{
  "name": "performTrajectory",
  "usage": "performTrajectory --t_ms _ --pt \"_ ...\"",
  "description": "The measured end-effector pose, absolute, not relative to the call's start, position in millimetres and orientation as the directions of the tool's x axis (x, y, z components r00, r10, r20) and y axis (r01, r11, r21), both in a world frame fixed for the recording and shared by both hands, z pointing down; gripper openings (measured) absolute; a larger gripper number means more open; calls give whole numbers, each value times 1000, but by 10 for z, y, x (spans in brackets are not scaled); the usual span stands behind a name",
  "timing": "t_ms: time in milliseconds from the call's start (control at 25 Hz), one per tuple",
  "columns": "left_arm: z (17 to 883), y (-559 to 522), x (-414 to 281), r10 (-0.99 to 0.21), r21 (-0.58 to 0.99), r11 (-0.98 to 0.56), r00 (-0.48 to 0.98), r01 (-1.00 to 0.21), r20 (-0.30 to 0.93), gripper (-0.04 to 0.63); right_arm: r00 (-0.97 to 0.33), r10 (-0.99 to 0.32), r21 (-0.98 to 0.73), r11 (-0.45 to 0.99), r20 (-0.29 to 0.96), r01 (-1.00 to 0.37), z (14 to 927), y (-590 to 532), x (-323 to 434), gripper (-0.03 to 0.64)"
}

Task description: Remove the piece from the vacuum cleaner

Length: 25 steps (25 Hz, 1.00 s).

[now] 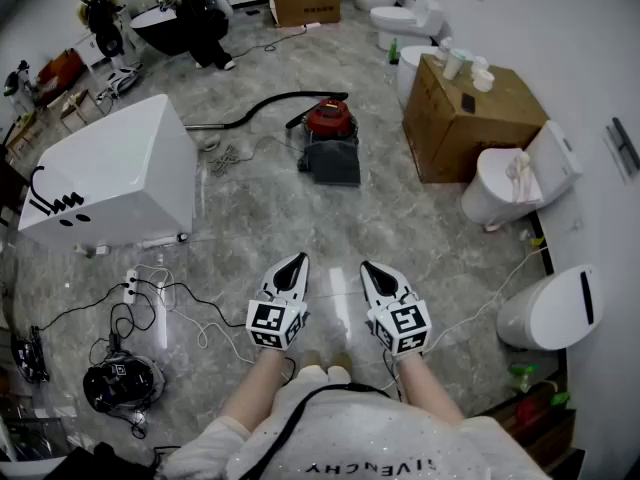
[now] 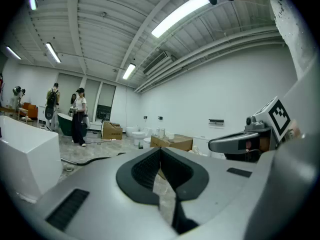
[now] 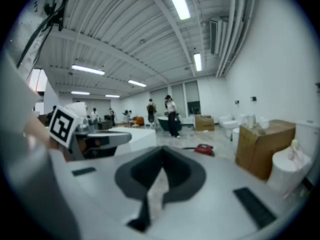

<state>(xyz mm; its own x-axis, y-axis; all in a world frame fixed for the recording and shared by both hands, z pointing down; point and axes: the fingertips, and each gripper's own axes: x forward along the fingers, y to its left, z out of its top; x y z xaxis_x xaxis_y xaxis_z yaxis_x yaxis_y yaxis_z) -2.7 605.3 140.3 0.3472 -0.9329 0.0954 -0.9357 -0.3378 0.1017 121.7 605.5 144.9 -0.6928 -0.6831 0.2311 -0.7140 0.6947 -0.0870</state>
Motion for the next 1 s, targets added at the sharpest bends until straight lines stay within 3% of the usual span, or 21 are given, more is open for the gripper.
performTrajectory --t_ms 520,1000 --pt "1642 5849 147 -935 124 -319 333 -940 120 23 -675 -690 -120 670 262 -732 1711 5832 1523 15" --pt "1859 4484 11 -918 141 -348 367 -927 150 23 -663 -677 -109 669 319 -736 1899 4543 1357 15"
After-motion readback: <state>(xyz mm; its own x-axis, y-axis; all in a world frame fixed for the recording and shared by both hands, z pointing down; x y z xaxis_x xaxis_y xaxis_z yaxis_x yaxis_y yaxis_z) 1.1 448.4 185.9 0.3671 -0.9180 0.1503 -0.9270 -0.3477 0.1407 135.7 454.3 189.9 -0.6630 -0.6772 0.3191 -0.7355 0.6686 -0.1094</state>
